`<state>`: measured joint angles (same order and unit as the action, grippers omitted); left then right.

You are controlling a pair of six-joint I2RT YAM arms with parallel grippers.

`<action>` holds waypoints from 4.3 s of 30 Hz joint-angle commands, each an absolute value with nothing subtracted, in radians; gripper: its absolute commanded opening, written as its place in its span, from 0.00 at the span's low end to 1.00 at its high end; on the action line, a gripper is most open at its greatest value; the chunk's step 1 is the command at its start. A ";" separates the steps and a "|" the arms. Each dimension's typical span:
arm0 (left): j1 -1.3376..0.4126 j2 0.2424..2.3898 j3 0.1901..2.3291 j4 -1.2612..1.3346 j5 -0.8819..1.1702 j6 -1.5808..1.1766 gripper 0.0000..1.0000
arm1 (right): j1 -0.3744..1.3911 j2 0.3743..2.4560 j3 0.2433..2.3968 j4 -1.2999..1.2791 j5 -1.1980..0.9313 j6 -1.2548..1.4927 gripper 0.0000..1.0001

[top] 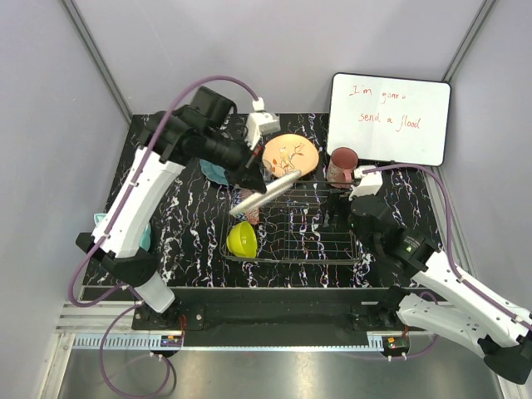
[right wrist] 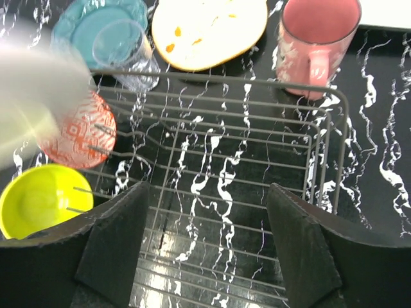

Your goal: Load the mixed dishes into the dish rack

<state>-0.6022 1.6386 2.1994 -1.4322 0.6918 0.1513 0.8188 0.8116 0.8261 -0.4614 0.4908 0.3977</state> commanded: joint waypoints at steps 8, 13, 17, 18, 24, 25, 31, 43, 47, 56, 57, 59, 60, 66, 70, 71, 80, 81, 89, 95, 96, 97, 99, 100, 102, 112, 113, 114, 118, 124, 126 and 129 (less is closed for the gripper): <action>-0.673 1.617 2.143 -1.355 0.683 0.181 0.00 | 0.818 0.839 0.997 -0.508 0.561 0.520 0.89; -0.676 1.637 2.150 -1.293 0.698 0.189 0.00 | 0.816 0.764 0.939 -0.505 0.577 0.499 0.88; -0.676 1.670 2.178 -1.255 0.673 0.170 0.00 | 0.816 0.706 0.902 -0.512 0.575 0.494 0.87; -0.676 1.674 2.184 -1.247 0.673 0.158 0.00 | 0.816 0.700 0.896 -0.520 0.575 0.494 0.87; -0.654 1.605 2.033 -1.033 0.782 -0.024 0.00 | 0.818 0.693 0.876 -0.526 0.566 0.517 0.86; -0.637 1.591 2.004 -0.952 0.817 -0.053 0.00 | 0.816 0.695 0.873 -0.528 0.565 0.523 0.86; -0.563 1.585 1.922 -0.785 0.885 -0.220 0.00 | 0.818 0.687 0.856 -0.529 0.564 0.526 0.86; -0.534 1.571 1.769 -0.490 0.703 -0.739 0.00 | 0.816 0.721 0.864 -0.532 0.538 0.549 0.85; -0.537 1.548 1.639 -0.396 0.695 -0.824 0.00 | 0.816 0.732 0.876 -0.529 0.531 0.561 0.84; -0.541 1.557 1.532 -0.316 0.692 -0.861 0.00 | 0.818 0.739 0.877 -0.526 0.514 0.565 0.83; -0.546 1.560 1.528 -0.314 0.692 -0.859 0.00 | 0.816 0.741 0.879 -0.528 0.515 0.566 0.83; -0.551 1.562 1.511 -0.310 0.695 -0.851 0.00 | 0.816 0.750 0.882 -0.526 0.515 0.563 0.83; -0.555 1.565 1.505 -0.305 0.693 -0.847 0.00 | 0.816 0.753 0.884 -0.526 0.514 0.563 0.83; -0.568 1.574 1.457 -0.305 0.707 -0.796 0.00 | 0.816 0.764 0.893 -0.523 0.514 0.554 0.84; -0.571 1.566 1.418 -0.310 0.729 -0.772 0.00 | 0.816 0.764 0.893 -0.523 0.520 0.546 0.85; -0.571 1.562 1.405 -0.310 0.733 -0.769 0.00 | 0.816 0.764 0.893 -0.525 0.519 0.543 0.85; -0.571 1.545 1.298 -0.293 0.719 -0.758 0.00 | 0.816 0.859 0.905 -0.440 0.437 0.572 0.92; -0.571 1.551 1.305 -0.293 0.718 -0.758 0.00 | 0.818 0.879 0.913 -0.424 0.381 0.569 0.96; -0.572 1.592 1.356 -0.299 0.690 -0.735 0.00 | 0.963 1.074 1.071 -0.382 0.397 0.486 1.00; -0.571 1.601 1.374 -0.298 0.687 -0.730 0.00 | 1.063 1.138 1.132 -0.396 0.423 0.491 1.00; -0.571 1.600 1.376 -0.296 0.686 -0.730 0.00 | 1.071 1.143 1.132 -0.397 0.425 0.495 1.00; -0.571 1.598 1.376 -0.299 0.686 -0.729 0.00 | 1.087 1.150 1.135 -0.394 0.420 0.506 0.99; -0.571 1.598 1.384 -0.302 0.684 -0.726 0.00 | 1.094 1.161 1.140 -0.403 0.420 0.517 1.00; -0.571 1.598 1.385 -0.305 0.687 -0.724 0.00 | 1.095 1.178 1.144 -0.413 0.422 0.529 1.00; -0.571 1.597 1.388 -0.304 0.684 -0.723 0.00 | 1.095 1.195 1.152 -0.440 0.436 0.537 1.00; -0.571 1.591 1.394 -0.308 0.686 -0.713 0.00 | 1.094 1.265 1.144 -0.472 0.581 0.538 0.92; -0.571 1.589 1.394 -0.308 0.687 -0.715 0.00 | 1.094 1.269 1.143 -0.471 0.597 0.538 0.90; -0.571 1.589 1.394 -0.307 0.689 -0.713 0.00 | 1.094 1.282 1.143 -0.471 0.613 0.537 0.89; -0.571 1.585 1.391 -0.307 0.690 -0.716 0.00 | 1.094 1.308 1.115 -0.419 0.670 0.522 0.82; -0.569 1.574 1.410 -0.311 0.692 -0.697 0.00 | 1.095 1.358 1.118 -0.376 0.692 0.509 0.43; -0.558 1.575 1.423 -0.316 0.693 -0.693 0.00 | 1.095 1.347 1.115 -0.376 0.695 0.494 0.21; -0.545 1.574 1.445 -0.327 0.706 -0.683 0.00 | 1.095 1.312 1.103 -0.377 0.703 0.479 0.10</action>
